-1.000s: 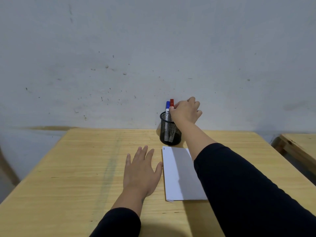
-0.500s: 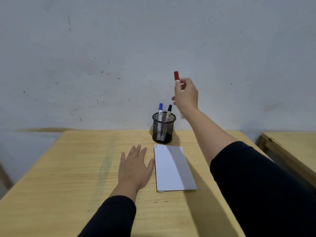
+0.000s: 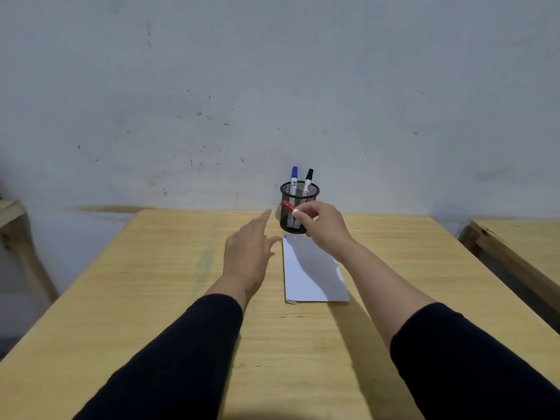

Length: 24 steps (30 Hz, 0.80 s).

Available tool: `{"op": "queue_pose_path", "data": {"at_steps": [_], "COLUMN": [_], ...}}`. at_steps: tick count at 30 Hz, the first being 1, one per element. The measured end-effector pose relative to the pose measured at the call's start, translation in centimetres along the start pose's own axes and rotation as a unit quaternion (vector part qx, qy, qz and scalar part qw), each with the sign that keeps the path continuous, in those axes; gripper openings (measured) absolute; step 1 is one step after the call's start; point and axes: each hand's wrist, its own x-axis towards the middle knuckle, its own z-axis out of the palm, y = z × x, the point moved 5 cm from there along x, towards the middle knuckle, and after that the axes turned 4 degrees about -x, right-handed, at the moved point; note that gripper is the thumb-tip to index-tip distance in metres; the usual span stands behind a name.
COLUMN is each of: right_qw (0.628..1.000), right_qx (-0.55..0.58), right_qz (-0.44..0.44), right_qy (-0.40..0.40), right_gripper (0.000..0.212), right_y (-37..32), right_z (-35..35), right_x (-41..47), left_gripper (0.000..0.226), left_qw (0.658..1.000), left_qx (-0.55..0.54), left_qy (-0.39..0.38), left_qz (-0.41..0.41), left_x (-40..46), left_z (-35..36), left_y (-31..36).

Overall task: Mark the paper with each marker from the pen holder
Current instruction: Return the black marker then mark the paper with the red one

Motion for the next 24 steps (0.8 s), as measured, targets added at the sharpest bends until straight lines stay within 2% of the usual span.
{"op": "queue_pose_path", "data": {"at_steps": [2, 4, 8, 10, 12, 14, 15, 17, 18, 20, 22, 24], "right_qw": [0.999, 0.998, 0.997, 0.997, 0.993, 0.977, 0.969, 0.958, 0.961, 0.965, 0.925, 0.905], "right_qx": [-0.027, -0.041, -0.048, -0.049, -0.116, -0.174, -0.167, -0.117, -0.064, 0.121, 0.301, 0.350], "right_qz": [-0.012, -0.017, -0.019, -0.017, -0.026, -0.034, -0.032, -0.014, 0.013, 0.115, 0.195, 0.221], "right_qy": [-0.024, -0.033, -0.064, -0.065, -0.001, 0.115, 0.177, 0.262, 0.269, 0.203, 0.128, 0.098], "right_gripper": [0.009, 0.014, 0.018, 0.021, 0.029, 0.031, 0.029, 0.023, 0.023, 0.027, 0.024, 0.027], "right_y": [-0.1, -0.2, -0.4, -0.4, -0.3, -0.6, -0.7, -0.4, 0.0, 0.7, 0.8, 0.5], "right_z": [0.0, -0.3, -0.5, -0.6, -1.1, -2.1, -2.5, -2.7, -2.5, -1.3, 0.2, 0.8], "right_x": [0.0, 0.0, -0.2, -0.5, -0.6, -1.2, -1.8, -2.7, -2.7, -2.3, -1.9, -1.7], "left_gripper": [0.053, 0.047, 0.020, 0.018, 0.018, 0.019, 0.019, 0.021, 0.021, 0.021, 0.020, 0.020], "left_qw": [0.993, 0.980, 0.966, 0.963, 0.968, 0.980, 0.984, 0.985, 0.985, 0.986, 0.987, 0.988], "left_qx": [0.047, 0.090, 0.143, 0.145, 0.126, 0.087, 0.070, 0.044, 0.032, 0.008, -0.013, -0.034], "left_qy": [0.051, 0.058, 0.059, 0.063, 0.083, 0.112, 0.126, 0.150, 0.159, 0.163, 0.155, 0.145], "left_qz": [0.100, 0.169, 0.208, 0.219, 0.199, 0.141, 0.110, 0.069, 0.057, 0.039, 0.034, 0.036], "left_x": [1.0, 2.0, 2.6, 2.6, 2.7, 2.8, 2.7, 2.3, 2.0, 1.5, 1.0, 0.5], "left_z": [-1.5, -2.1, -2.2, -2.2, -2.5, -3.2, -3.4, -3.5, -3.5, -3.2, -2.6, -1.9], "left_y": [1.9, 2.8, 3.0, 3.0, 3.1, 3.1, 3.2, 3.5, 3.6, 3.8, 4.0, 4.2]}}
